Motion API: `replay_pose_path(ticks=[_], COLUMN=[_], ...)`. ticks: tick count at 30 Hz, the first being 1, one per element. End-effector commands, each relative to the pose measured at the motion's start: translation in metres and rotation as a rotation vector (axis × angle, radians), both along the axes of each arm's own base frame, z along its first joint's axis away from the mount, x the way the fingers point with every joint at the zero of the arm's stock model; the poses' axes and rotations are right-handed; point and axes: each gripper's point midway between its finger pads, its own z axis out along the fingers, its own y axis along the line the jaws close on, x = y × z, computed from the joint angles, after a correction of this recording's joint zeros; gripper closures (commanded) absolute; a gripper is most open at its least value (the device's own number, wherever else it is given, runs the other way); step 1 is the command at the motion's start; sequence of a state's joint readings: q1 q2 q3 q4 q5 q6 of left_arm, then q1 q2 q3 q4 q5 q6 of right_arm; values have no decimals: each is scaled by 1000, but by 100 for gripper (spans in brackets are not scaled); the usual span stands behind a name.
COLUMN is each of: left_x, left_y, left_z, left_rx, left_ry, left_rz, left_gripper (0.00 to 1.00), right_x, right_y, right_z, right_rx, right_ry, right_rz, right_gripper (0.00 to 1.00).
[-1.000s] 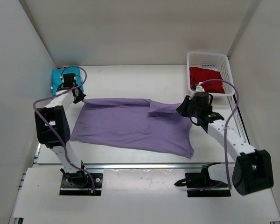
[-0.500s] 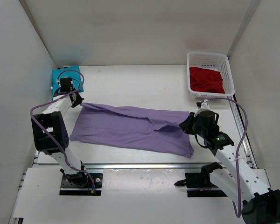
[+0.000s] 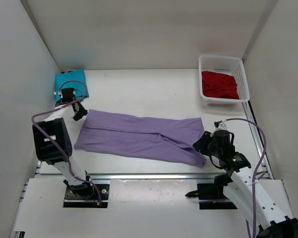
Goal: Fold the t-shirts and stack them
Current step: Fold the other side of the tshirt into a rectangle
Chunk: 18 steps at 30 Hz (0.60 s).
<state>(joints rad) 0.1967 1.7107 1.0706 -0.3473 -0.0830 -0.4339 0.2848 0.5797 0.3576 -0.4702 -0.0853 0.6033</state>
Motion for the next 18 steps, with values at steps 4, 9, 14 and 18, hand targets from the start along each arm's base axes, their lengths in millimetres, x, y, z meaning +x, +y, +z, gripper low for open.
replay_pose_path(ticks=[4,9,14,18], left_x=[13,21,-4,-44], left_y=[-18,-85,-187,-233], left_z=[61,96,108,90], left_rx=[-6,-55,-219,-325], left_ry=[-193,-303,-392,-407], left_rz=[-7,-165,-365,-460], left_gripper=[61,59,61,64], right_x=[18,22,27,47], right_y=[-5,52,121,146], right_z=[43,34,20,8], right_rx=[-129,-191,-245,-289], right_ry=[-117,-125,-122,-137], right_rz=[-17,245,504,582], right_gripper=[69,93,100,95])
